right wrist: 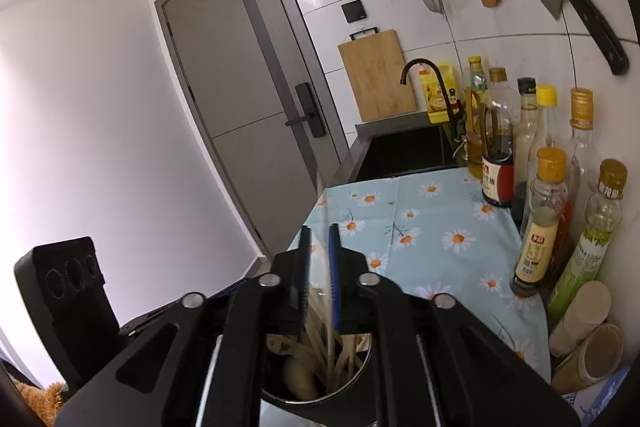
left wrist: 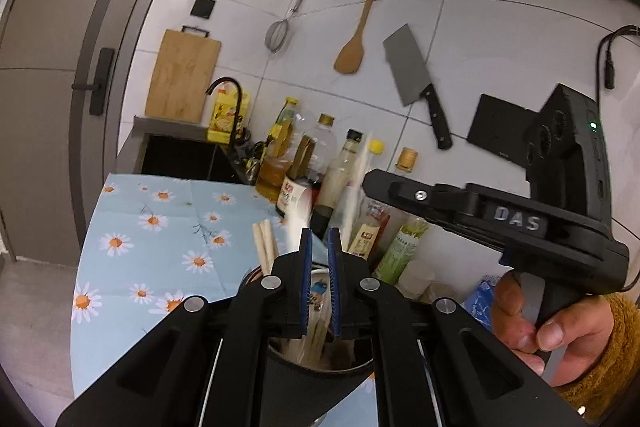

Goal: Organize utensils
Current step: 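Open both tools to drop the spoon and chopstick into the holder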

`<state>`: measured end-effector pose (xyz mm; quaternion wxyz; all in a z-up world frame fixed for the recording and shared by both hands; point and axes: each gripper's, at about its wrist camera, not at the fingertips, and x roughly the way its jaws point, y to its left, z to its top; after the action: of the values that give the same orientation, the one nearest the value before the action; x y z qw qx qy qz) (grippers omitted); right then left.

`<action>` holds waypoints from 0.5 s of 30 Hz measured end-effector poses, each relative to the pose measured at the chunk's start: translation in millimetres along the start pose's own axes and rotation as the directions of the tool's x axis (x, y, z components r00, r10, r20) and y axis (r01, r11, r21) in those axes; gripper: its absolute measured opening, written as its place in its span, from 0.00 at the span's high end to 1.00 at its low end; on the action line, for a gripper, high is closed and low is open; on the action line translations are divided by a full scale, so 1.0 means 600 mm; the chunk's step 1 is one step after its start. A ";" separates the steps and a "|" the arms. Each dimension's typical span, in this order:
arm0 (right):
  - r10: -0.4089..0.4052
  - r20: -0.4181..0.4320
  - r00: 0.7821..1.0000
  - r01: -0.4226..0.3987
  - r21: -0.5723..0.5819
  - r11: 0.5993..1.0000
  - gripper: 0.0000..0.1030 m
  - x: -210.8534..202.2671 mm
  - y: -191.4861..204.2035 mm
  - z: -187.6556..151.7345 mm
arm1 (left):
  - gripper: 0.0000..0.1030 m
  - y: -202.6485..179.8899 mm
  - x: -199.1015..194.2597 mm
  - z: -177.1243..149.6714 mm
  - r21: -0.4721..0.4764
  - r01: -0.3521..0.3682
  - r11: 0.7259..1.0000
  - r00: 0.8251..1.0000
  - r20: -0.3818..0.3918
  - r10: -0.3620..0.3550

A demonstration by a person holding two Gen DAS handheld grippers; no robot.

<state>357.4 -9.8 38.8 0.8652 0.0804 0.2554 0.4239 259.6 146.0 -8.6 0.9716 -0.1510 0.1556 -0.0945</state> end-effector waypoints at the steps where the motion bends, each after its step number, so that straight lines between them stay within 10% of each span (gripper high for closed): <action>1: -0.003 -0.004 1.000 0.003 0.001 1.000 0.87 0.000 -0.001 -0.001 | 0.93 0.002 0.000 0.000 -0.005 0.001 1.000 1.000 -0.004 -0.001; 12: 0.011 -0.009 1.000 -0.010 0.030 0.999 0.80 -0.021 -0.001 -0.002 | 0.92 -0.004 -0.021 0.002 -0.020 -0.005 1.000 1.000 -0.015 0.005; 15: 0.014 -0.013 1.000 -0.013 0.028 1.000 0.78 -0.033 0.001 -0.001 | 0.74 -0.012 -0.034 0.006 -0.011 -0.010 1.000 1.000 -0.006 0.010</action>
<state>346.5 -24.5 45.7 0.8595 0.0916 0.2664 0.4266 240.8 145.1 2.3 0.9707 -0.1556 0.1598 -0.0894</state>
